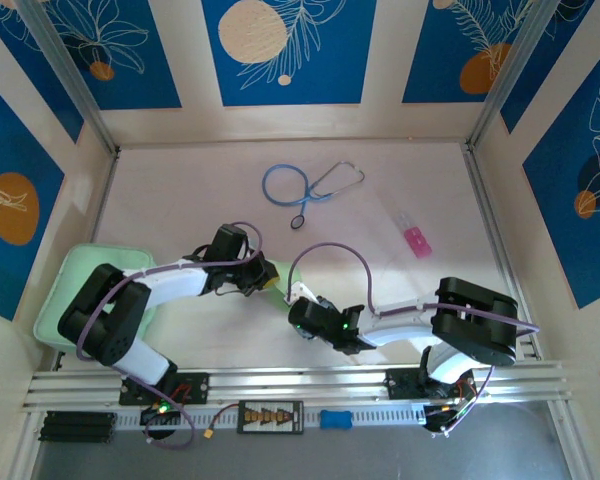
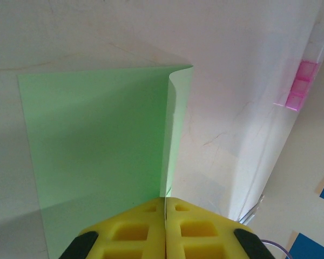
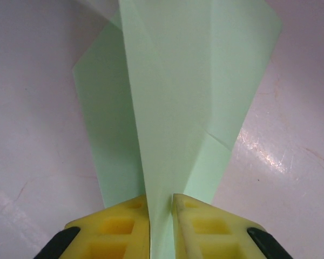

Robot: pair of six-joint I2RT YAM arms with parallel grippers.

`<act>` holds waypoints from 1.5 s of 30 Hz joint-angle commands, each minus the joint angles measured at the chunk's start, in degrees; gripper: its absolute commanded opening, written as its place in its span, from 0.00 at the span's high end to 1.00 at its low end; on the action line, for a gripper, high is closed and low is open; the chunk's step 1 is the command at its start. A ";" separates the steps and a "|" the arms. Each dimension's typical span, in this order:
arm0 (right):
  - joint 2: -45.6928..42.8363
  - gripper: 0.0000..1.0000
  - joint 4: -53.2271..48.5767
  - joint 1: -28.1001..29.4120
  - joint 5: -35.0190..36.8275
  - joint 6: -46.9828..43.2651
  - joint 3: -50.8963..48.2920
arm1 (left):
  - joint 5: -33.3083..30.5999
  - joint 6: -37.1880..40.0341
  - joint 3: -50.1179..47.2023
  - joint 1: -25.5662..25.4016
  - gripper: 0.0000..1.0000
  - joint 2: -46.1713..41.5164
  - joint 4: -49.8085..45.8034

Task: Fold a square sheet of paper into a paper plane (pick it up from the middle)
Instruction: Fourth fold the wing at the center of the table.

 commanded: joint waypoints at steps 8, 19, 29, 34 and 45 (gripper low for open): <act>-0.73 0.83 1.04 -0.03 0.84 2.07 -0.03 | 0.43 -0.40 -0.75 0.38 0.91 -0.97 0.30; -1.17 0.85 2.09 -0.32 -0.37 2.67 -1.05 | 0.36 -0.30 -0.67 0.40 0.91 -0.78 0.30; -0.36 0.93 2.84 -1.10 -1.76 3.84 -1.57 | 0.20 -0.10 -0.67 0.50 0.83 -1.28 -0.26; -0.19 0.95 6.34 -2.49 -5.55 5.40 -3.01 | -1.65 2.40 0.41 0.75 0.64 -3.24 -4.06; 0.95 0.95 10.53 -6.88 -15.64 10.51 -4.53 | -7.04 7.87 3.44 1.08 0.53 -8.82 -13.13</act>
